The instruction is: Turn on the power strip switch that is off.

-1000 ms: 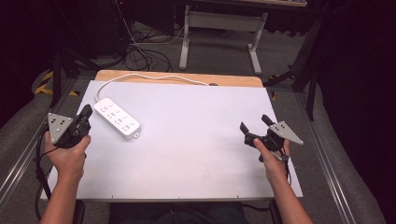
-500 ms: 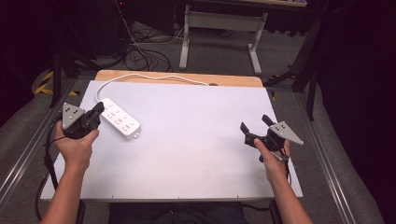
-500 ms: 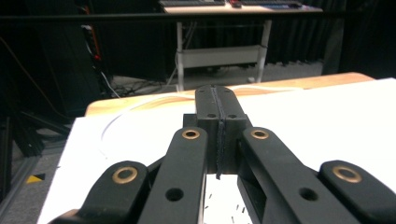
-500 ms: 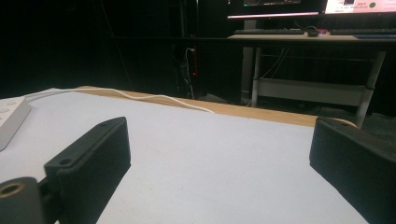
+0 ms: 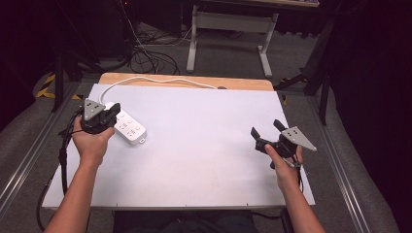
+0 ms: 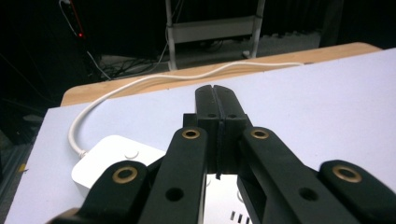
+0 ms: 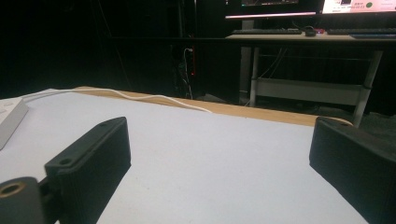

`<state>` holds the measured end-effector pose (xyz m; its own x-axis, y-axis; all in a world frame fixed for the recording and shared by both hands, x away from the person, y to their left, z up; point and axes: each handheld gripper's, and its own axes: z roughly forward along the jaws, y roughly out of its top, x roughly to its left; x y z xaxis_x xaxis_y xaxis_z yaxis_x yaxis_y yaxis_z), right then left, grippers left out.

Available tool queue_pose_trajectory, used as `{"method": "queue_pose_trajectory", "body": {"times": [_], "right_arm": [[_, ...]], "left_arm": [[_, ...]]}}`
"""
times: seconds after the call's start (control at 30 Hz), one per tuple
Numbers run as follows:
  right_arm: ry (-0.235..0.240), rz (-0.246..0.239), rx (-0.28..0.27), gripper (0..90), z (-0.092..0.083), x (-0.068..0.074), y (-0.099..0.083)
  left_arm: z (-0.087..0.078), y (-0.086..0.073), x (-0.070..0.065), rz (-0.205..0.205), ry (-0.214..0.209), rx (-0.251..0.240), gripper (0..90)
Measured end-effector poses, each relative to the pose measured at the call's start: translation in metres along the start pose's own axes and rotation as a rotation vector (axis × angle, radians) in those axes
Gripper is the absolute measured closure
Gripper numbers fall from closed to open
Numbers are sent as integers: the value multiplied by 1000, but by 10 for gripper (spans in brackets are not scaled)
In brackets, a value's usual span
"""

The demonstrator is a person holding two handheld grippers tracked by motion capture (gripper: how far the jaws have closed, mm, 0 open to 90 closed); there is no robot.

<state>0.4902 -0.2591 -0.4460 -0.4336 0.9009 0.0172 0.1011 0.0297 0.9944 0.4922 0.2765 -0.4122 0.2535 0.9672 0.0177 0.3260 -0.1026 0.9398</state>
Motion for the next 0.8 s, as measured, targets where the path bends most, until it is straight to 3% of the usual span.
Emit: {"method": "queue_pose_trajectory", "body": {"times": [0.43, 0.67, 0.8], "right_arm": [[-4, 3, 5, 58, 0, -1, -1], [-5, -5, 4, 59, -1, 0, -1], [-3, -8, 7, 59, 0, 0, -1]], "left_arm": [[24, -2, -1, 32, -17, 115, 900], [45, -12, 2, 34, -11, 239, 900], [54, -17, 5, 32, -18, 285, 900]]}}
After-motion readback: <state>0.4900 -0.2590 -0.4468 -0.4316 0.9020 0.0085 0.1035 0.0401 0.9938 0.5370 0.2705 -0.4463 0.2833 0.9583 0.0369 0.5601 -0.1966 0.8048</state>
